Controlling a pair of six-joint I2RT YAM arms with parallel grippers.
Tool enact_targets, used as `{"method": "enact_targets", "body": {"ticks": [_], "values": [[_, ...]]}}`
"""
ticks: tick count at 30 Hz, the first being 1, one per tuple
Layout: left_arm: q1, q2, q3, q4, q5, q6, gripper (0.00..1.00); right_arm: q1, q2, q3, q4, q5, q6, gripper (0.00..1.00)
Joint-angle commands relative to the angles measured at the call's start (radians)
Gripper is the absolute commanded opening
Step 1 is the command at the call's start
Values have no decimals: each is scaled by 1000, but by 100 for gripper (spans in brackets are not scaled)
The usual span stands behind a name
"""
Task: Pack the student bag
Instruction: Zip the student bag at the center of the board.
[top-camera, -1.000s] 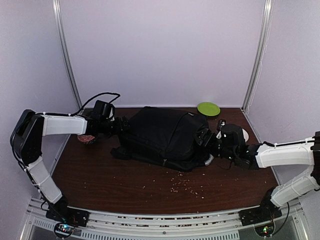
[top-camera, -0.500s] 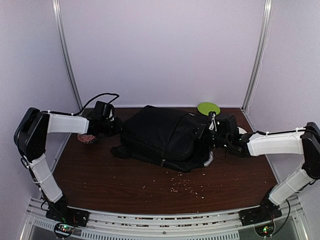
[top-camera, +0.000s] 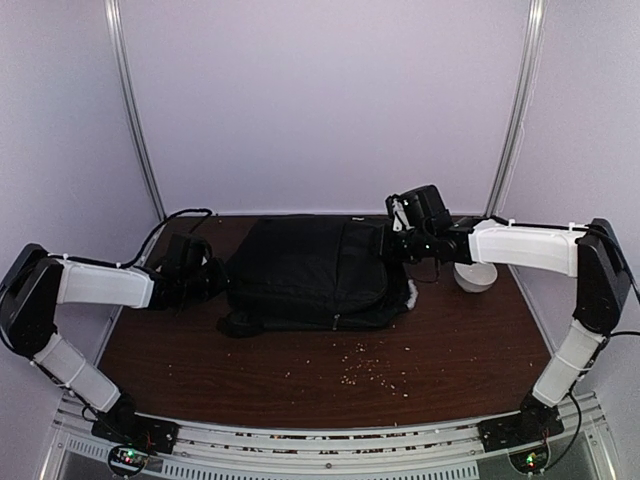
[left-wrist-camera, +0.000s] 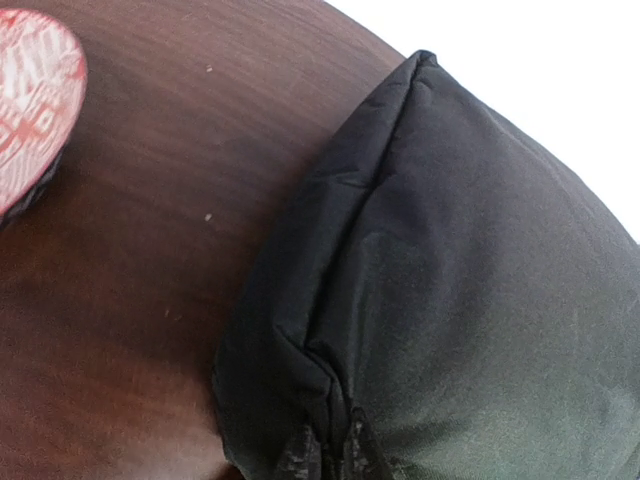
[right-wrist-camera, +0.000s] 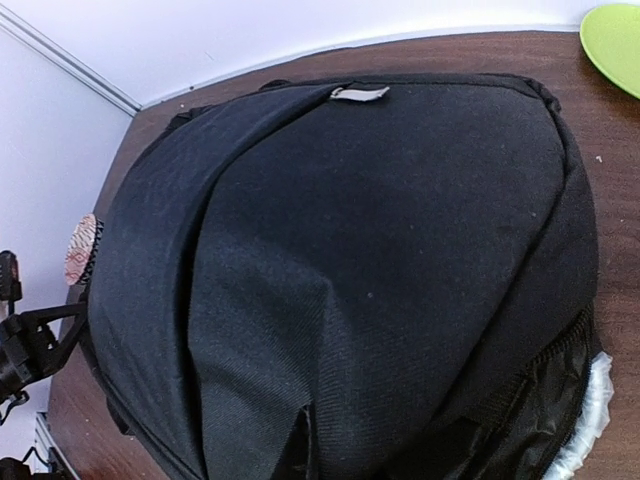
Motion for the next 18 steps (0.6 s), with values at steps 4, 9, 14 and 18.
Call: {"method": "enact_targets", "body": {"ticks": [4, 9, 14, 18], "values": [[-86, -60, -101, -69, -97, -68, 0, -8, 90, 60, -139, 151, -63, 17], [-77, -62, -49, -153, -125, 8, 0, -13, 8, -108, -130, 242, -14, 52], [-43, -77, -15, -194, -133, 70, 0, -13, -259, -329, -19, 231, 17, 65], [-19, -80, 19, -225, -111, 114, 0, -12, -429, -471, 121, 182, 56, 68]]}}
